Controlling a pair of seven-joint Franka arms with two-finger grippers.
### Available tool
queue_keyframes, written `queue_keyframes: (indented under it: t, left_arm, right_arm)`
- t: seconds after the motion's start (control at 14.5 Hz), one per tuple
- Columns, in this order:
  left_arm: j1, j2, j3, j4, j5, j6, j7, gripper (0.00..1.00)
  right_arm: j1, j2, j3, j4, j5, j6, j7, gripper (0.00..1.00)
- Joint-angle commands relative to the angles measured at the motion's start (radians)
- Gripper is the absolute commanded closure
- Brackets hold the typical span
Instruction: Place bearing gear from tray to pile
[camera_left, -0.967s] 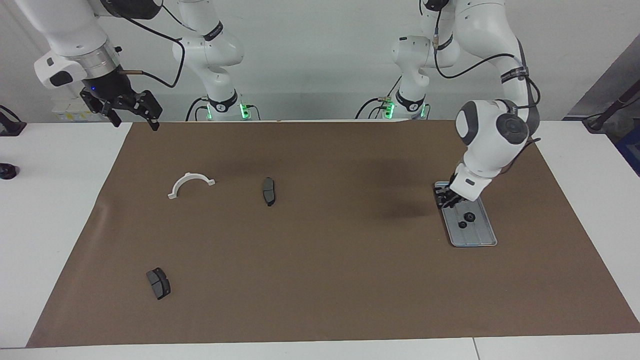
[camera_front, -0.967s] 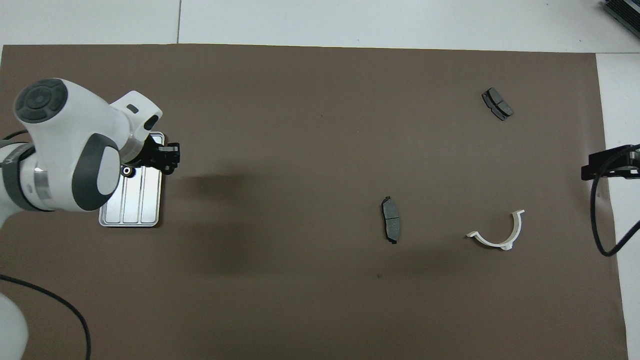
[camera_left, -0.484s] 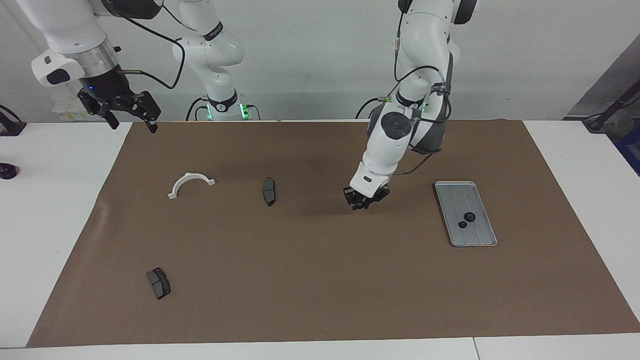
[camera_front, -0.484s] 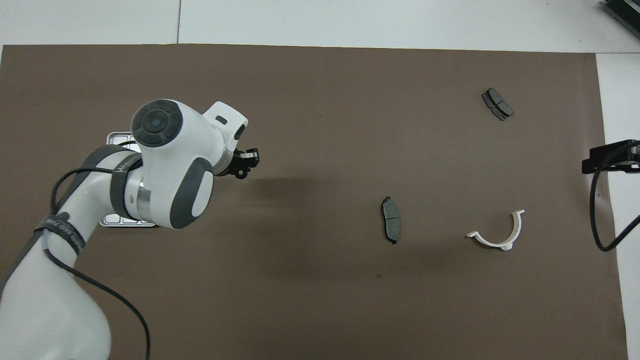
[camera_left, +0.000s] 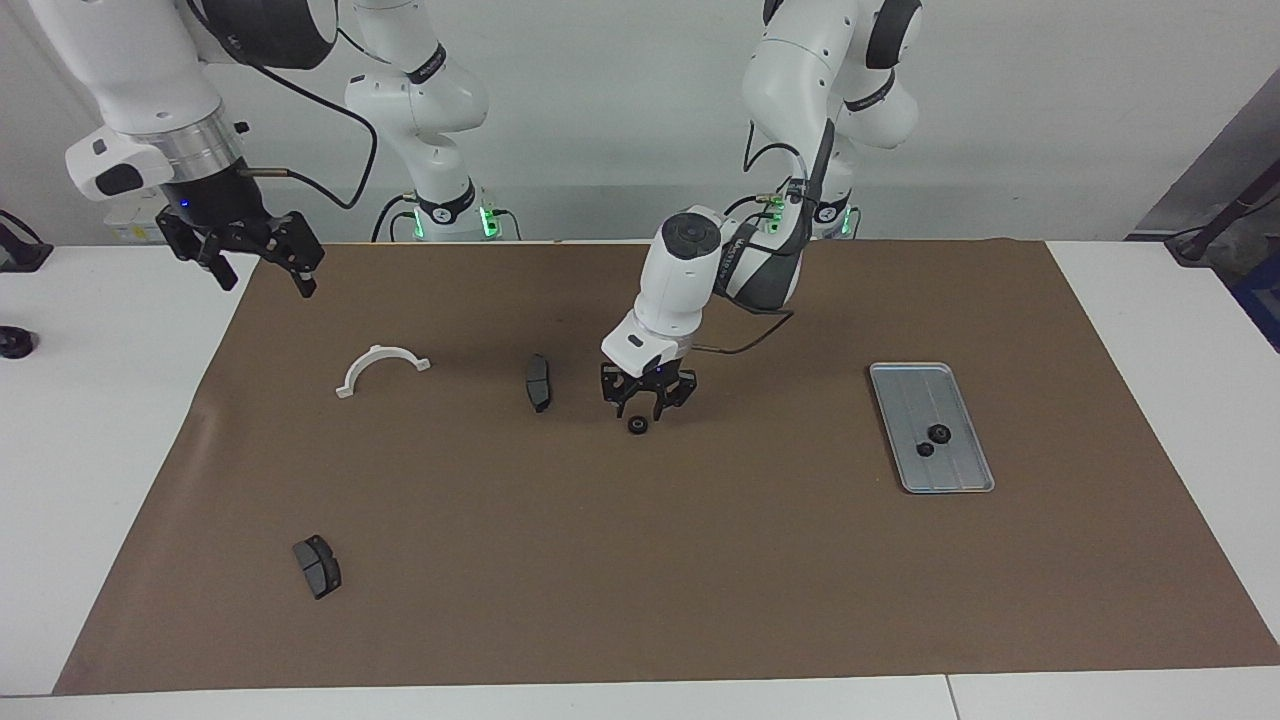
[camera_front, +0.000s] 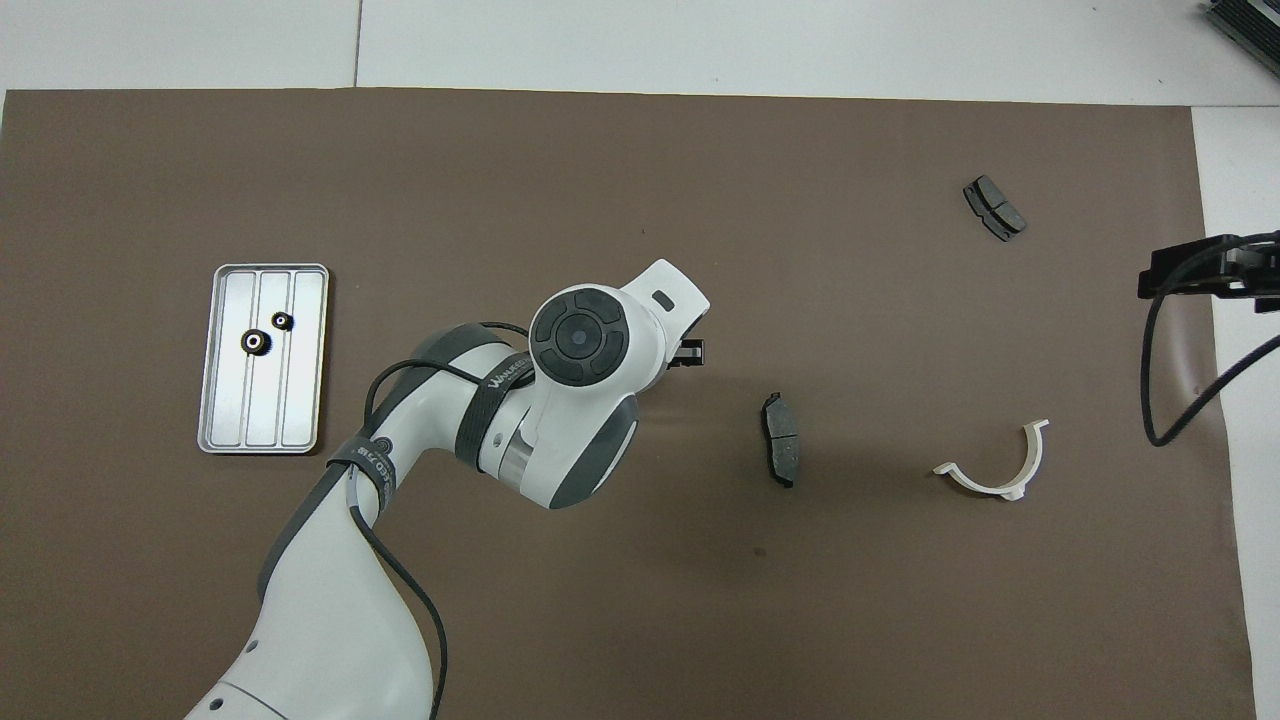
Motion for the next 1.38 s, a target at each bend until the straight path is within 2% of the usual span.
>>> queue_keyframes:
  t: [0.0, 0.14, 0.35, 0.48, 0.76, 0.9, 1.11, 1.31]
  left_arm:
    - [0.003, 0.004, 0.019, -0.002, 0.005, 0.019, 0.014, 0.0]
    - [0.067, 0.002, 0.028, 0.0, 0.003, 0.016, 0.012, 0.0]
    - [0.268, -0.031, 0.028, 0.012, 0.009, -0.059, 0.046, 0.0]
    - [0.397, -0.067, 0.03, 0.003, 0.008, -0.138, 0.174, 0.0]
    - [0.659, -0.088, 0.03, -0.009, 0.008, -0.223, 0.516, 0.0]
    - [0.725, -0.107, 0.03, -0.072, 0.006, -0.194, 0.608, 0.0]
    - [0.764, -0.142, 0.03, -0.173, 0.006, -0.14, 0.664, 0.0]
    - [0.753, -0.154, 0.03, -0.212, 0.006, -0.128, 0.658, 0.0]
  right_arm:
    - [0.005, 0.047, 0.014, -0.003, 0.004, 0.056, 0.014, 0.0]
    - [0.036, 0.082, 0.019, -0.006, 0.014, 0.107, 0.055, 0.0]
    - [0.145, 0.148, 0.019, -0.027, 0.02, 0.199, 0.18, 0.0]
    - [0.26, 0.207, 0.018, -0.032, 0.019, 0.274, 0.275, 0.0]
    - [0.439, 0.325, 0.019, -0.027, 0.01, 0.434, 0.425, 0.0]
    - [0.519, 0.388, 0.019, -0.029, 0.007, 0.493, 0.481, 0.0]
    - [0.601, 0.492, 0.017, -0.026, -0.024, 0.575, 0.533, 0.0]
    - [0.602, 0.503, 0.019, -0.069, -0.036, 0.593, 0.529, 0.0]
